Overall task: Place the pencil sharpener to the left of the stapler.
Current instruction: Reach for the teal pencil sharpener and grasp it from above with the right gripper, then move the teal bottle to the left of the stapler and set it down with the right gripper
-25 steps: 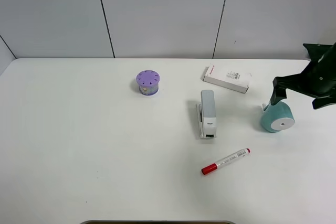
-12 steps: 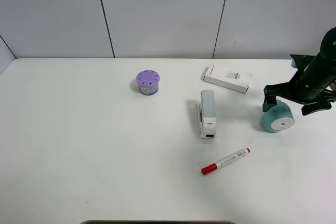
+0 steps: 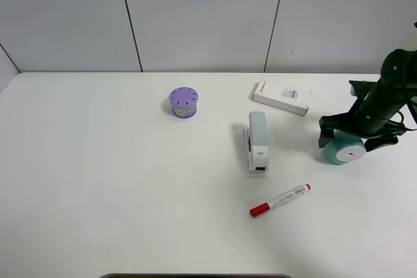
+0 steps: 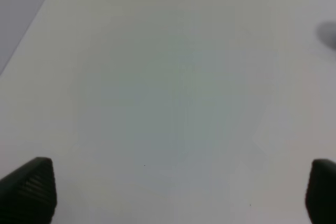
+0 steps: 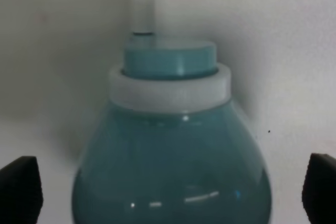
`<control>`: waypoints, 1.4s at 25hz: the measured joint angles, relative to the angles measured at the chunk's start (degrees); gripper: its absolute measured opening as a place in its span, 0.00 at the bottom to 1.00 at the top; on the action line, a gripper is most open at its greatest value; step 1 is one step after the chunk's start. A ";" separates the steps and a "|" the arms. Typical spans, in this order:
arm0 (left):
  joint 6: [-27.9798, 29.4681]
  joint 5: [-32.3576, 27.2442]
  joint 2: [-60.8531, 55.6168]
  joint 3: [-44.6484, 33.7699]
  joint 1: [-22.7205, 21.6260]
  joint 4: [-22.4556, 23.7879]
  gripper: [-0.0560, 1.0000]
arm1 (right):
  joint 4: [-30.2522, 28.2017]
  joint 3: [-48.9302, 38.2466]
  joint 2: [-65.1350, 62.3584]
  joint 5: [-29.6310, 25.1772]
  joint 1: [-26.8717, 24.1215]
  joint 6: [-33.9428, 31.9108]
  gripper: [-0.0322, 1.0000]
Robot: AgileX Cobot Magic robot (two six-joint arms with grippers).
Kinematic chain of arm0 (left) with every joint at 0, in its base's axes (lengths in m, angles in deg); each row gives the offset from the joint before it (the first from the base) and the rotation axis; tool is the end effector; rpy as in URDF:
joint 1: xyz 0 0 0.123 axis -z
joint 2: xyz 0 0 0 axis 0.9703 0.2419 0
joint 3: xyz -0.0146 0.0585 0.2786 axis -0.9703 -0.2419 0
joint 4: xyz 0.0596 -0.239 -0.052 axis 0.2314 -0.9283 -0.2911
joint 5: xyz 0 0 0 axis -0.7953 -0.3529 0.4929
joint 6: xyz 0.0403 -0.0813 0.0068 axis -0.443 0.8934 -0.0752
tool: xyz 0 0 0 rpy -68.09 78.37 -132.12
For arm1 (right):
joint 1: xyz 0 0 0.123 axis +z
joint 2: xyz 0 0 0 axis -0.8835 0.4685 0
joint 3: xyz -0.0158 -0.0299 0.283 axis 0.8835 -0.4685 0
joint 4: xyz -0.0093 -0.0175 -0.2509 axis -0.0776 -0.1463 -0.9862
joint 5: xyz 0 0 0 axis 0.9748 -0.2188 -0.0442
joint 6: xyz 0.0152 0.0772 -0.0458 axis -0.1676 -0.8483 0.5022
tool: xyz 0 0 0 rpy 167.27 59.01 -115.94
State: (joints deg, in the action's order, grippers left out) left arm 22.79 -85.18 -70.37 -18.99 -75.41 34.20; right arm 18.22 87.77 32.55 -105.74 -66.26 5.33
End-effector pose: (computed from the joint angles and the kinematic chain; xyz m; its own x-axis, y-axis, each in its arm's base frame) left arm -0.0067 0.0045 0.2797 -0.4393 -0.0376 -0.8975 -0.0518 0.9985 -0.0165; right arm 0.3320 -0.0217 0.1304 -0.9830 0.0978 -0.1555 0.0939 0.9951 0.0321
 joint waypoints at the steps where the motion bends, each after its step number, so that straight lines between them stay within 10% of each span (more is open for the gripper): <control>1: 0.00 0.00 0.00 0.00 0.00 0.00 0.96 | 0.00 0.00 0.58 0.14 0.00 0.00 0.99; 22: 0.00 0.00 0.00 0.00 0.00 0.00 0.96 | -0.04 0.00 3.66 1.66 0.00 0.00 0.99; 26: 0.00 0.00 0.00 0.00 0.00 0.00 0.96 | 0.05 0.00 3.66 1.48 0.00 -0.40 0.67; 35: 0.00 0.00 0.00 0.00 0.00 0.00 0.96 | -0.35 0.00 3.66 1.52 0.00 -1.14 0.69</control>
State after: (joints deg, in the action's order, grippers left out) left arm 22.79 -85.18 -70.37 -18.99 -75.41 34.20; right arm 17.88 87.77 36.21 -104.22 -66.26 4.19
